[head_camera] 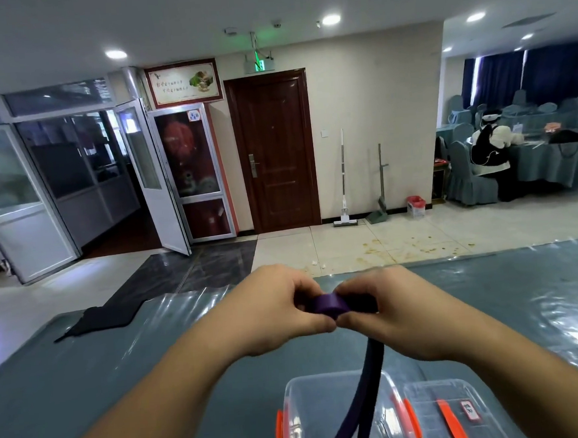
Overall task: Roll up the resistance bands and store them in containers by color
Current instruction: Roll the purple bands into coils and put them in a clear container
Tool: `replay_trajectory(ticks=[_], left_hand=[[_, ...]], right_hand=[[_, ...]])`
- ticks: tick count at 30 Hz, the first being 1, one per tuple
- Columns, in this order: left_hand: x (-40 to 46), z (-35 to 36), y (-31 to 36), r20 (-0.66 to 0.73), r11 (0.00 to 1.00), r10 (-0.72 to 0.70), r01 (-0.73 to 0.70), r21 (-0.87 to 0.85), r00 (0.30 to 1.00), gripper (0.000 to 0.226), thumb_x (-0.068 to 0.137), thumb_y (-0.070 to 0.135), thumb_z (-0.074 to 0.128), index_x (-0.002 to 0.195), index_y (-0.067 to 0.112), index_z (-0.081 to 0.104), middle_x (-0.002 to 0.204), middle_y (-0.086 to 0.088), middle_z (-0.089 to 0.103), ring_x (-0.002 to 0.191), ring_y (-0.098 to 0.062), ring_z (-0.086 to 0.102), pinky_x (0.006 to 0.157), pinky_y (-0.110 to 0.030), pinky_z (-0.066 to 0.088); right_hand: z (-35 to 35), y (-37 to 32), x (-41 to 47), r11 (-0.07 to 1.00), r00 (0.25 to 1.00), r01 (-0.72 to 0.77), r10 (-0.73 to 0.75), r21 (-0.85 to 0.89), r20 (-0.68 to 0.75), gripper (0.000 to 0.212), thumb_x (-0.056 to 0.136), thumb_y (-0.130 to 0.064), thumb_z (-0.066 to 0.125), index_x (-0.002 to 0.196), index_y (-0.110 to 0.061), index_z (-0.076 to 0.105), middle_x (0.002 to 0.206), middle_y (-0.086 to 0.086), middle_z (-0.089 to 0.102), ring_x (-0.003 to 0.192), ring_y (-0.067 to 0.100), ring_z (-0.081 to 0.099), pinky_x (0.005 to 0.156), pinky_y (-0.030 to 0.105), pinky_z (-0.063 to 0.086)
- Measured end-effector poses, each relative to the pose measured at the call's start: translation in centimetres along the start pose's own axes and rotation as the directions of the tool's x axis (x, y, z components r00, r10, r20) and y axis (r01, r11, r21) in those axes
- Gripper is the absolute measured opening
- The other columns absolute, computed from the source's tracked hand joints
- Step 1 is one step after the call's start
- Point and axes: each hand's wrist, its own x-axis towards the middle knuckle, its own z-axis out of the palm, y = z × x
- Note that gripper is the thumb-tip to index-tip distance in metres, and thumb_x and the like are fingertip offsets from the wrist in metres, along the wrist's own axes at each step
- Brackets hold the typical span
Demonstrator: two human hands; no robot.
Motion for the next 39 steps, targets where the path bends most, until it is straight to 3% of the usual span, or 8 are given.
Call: replay_trajectory(ticks=[2, 6, 9, 16, 24, 28, 34, 39], left_hand=[[0.0, -0.4, 0.0, -0.033, 1.000, 0.028, -0.029, -0.001, 0.999, 0.016, 0.078, 0.048, 0.086, 0.088, 0.039, 0.076, 0.076, 0.028, 0.068, 0.071, 0.006, 0.062, 0.059, -0.010, 0.042], [-0.4, -0.5, -0.1, -0.176, 0.934, -0.011, -0.053, -0.354, 0.984, 0.021, 0.080, 0.035, 0.087, 0.101, 0.035, 0.081, 0.089, 0.014, 0.078, 0.085, -0.002, 0.072, 0.076, -0.018, 0.055], [-0.6, 0.4, 0.0, -0.196, 0.902, -0.048, -0.042, -0.429, 0.979, 0.020, 0.083, 0.036, 0.085, 0.102, 0.036, 0.080, 0.092, 0.011, 0.078, 0.088, -0.006, 0.072, 0.080, -0.020, 0.058], [-0.3, 1.1, 0.2, -0.084, 0.962, -0.064, 0.039, -0.269, 0.994, 0.012, 0.082, 0.041, 0.082, 0.092, 0.038, 0.076, 0.066, 0.018, 0.068, 0.058, 0.005, 0.058, 0.053, -0.008, 0.042], [-0.3, 1.7, -0.1, -0.078, 0.882, -0.118, 0.069, -0.466, 0.990, 0.016, 0.080, 0.030, 0.088, 0.094, 0.033, 0.082, 0.084, 0.009, 0.080, 0.079, -0.006, 0.075, 0.072, -0.017, 0.058], [-0.2, 2.3, -0.1, -0.179, 0.763, -0.184, 0.026, -0.646, 0.966, 0.018, 0.082, 0.017, 0.086, 0.099, 0.024, 0.083, 0.092, 0.002, 0.081, 0.090, -0.014, 0.078, 0.084, -0.026, 0.062], [0.5, 4.7, 0.6, -0.183, 0.299, -0.297, -0.091, -0.950, 0.937, 0.040, 0.070, 0.021, 0.084, 0.107, 0.007, 0.080, 0.106, -0.015, 0.080, 0.101, -0.021, 0.077, 0.083, -0.022, 0.059], [0.7, 5.5, 1.0, -0.154, 0.251, -0.303, -0.077, -0.965, 0.940, 0.042, 0.070, 0.030, 0.083, 0.107, 0.011, 0.082, 0.103, -0.009, 0.080, 0.089, -0.006, 0.073, 0.074, -0.014, 0.053]], right_hand=[[-0.3, -0.1, 0.1, 1.000, 1.000, 0.015, -0.015, 0.005, -0.028, 0.008, 0.095, -0.039, 0.069, 0.098, -0.032, 0.072, 0.078, -0.010, 0.066, 0.072, 0.005, 0.059, 0.062, 0.027, 0.048], [-0.8, 0.3, 0.0, 0.923, 0.984, 0.042, 0.028, 0.382, -0.175, 0.020, 0.093, -0.025, 0.075, 0.108, -0.037, 0.076, 0.095, -0.020, 0.077, 0.092, 0.000, 0.071, 0.080, 0.014, 0.053], [-0.7, 0.6, -0.4, 0.875, 0.984, 0.066, 0.023, 0.480, -0.178, 0.025, 0.094, -0.017, 0.075, 0.110, -0.036, 0.077, 0.100, -0.017, 0.078, 0.096, 0.003, 0.073, 0.084, 0.015, 0.054], [0.0, 0.8, -0.4, 0.949, 0.993, -0.023, 0.058, 0.315, -0.103, 0.016, 0.092, -0.032, 0.075, 0.107, -0.037, 0.077, 0.093, -0.012, 0.077, 0.088, 0.007, 0.071, 0.083, 0.036, 0.059], [-0.8, 1.6, -0.3, 0.944, 0.991, 0.015, 0.030, 0.329, -0.132, 0.017, 0.094, -0.029, 0.074, 0.109, -0.034, 0.078, 0.100, -0.014, 0.078, 0.098, 0.005, 0.071, 0.090, 0.031, 0.057], [-0.1, 1.8, -0.1, 0.829, 0.980, 0.010, 0.103, 0.560, -0.171, 0.022, 0.092, -0.020, 0.077, 0.112, -0.028, 0.079, 0.103, -0.009, 0.080, 0.101, 0.008, 0.074, 0.091, 0.027, 0.058], [1.9, 1.2, 0.2, 0.688, 0.958, 0.058, 0.166, 0.724, -0.234, 0.022, 0.093, -0.018, 0.075, 0.112, -0.026, 0.080, 0.103, -0.004, 0.081, 0.100, 0.012, 0.076, 0.087, 0.026, 0.060], [2.4, 0.9, 0.5, 0.699, 0.939, 0.053, 0.207, 0.713, -0.273, 0.020, 0.095, -0.016, 0.073, 0.112, -0.023, 0.079, 0.102, -0.002, 0.081, 0.101, 0.015, 0.075, 0.093, 0.035, 0.060]])
